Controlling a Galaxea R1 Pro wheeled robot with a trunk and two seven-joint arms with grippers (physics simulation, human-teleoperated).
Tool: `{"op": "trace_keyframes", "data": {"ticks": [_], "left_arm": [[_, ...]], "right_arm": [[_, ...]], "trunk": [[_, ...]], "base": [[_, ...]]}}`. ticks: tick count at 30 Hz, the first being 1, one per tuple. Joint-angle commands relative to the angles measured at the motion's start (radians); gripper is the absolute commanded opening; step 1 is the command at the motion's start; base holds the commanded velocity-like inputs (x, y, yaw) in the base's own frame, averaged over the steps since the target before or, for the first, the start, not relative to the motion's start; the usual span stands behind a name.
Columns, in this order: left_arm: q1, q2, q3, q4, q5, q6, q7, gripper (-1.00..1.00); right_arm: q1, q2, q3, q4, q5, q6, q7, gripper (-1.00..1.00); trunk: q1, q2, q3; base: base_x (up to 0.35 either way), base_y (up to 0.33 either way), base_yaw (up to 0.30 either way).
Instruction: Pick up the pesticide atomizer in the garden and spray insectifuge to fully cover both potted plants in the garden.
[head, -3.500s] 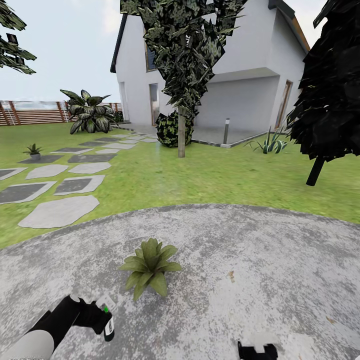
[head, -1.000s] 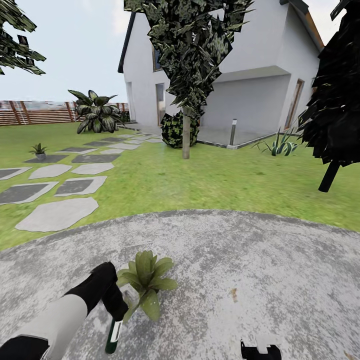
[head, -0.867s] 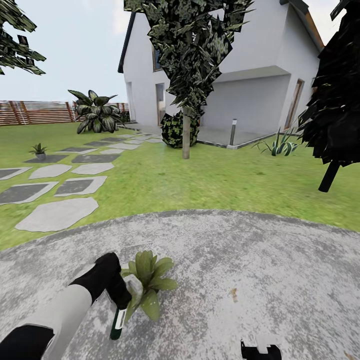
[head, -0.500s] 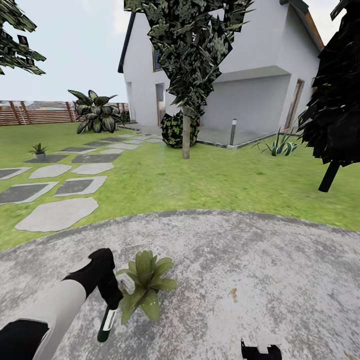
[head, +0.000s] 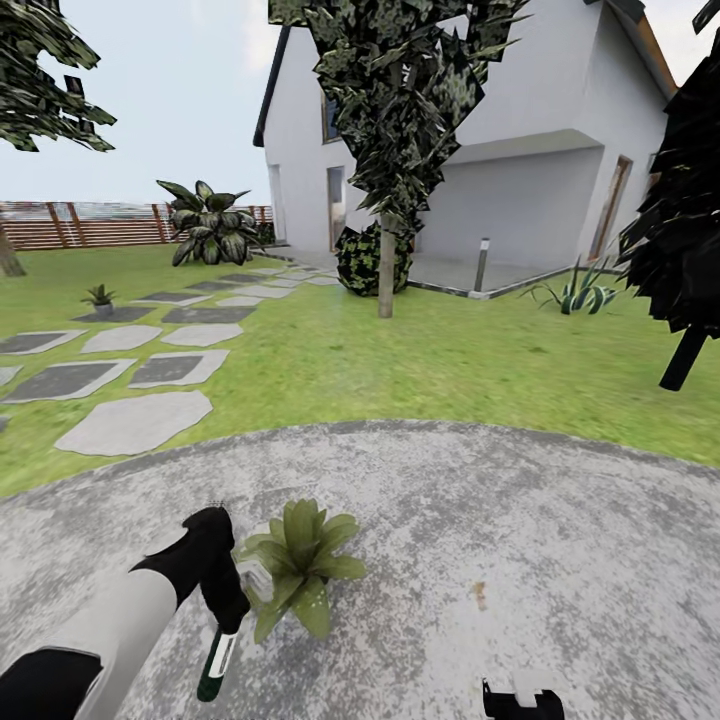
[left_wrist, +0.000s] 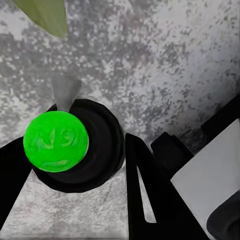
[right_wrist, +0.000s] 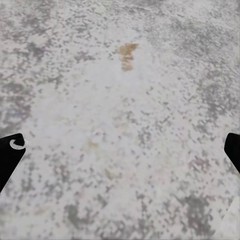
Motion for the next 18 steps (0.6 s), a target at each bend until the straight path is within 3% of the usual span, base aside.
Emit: {"op": "trace_keyframes", "data": {"ticks": [1, 8, 13, 18], "left_arm": [[0.016, 0.002, -0.003, -0.001, -0.003, 0.008, -0.003, -1.0], [0.077, -0.002, 0.0, -0.002, -0.001, 0.007, 0.046, -1.0], [0.083, -0.018, 0.003, -0.006, 0.009, 0.008, 0.072, -1.0], [0.084, -0.019, 0.005, -0.004, 0.01, 0.008, 0.079, -1.0]], "right_arm": [[-0.001, 0.0, 0.009, 0.0, -0.01, -0.003, -0.001, 1.0], [0.0, 0.0, 0.008, 0.0, -0.01, -0.003, -0.002, 1.0], [-0.001, -0.002, 0.008, 0.001, -0.01, -0.003, -0.002, 1.0], [0.0, -0.004, 0.008, 0.002, -0.01, -0.003, -0.001, 1.0]], "trunk": [[0.0, 0.0, -0.001], [0.0, 0.0, -0.001], [0.0, 0.0, -0.001], [0.0, 0.0, -0.001]], "base": [[0.0, 0.0, 0.016], [0.0, 0.0, 0.003], [0.0, 0.0, 0.0], [0.0, 0.0, 0.0]]}}
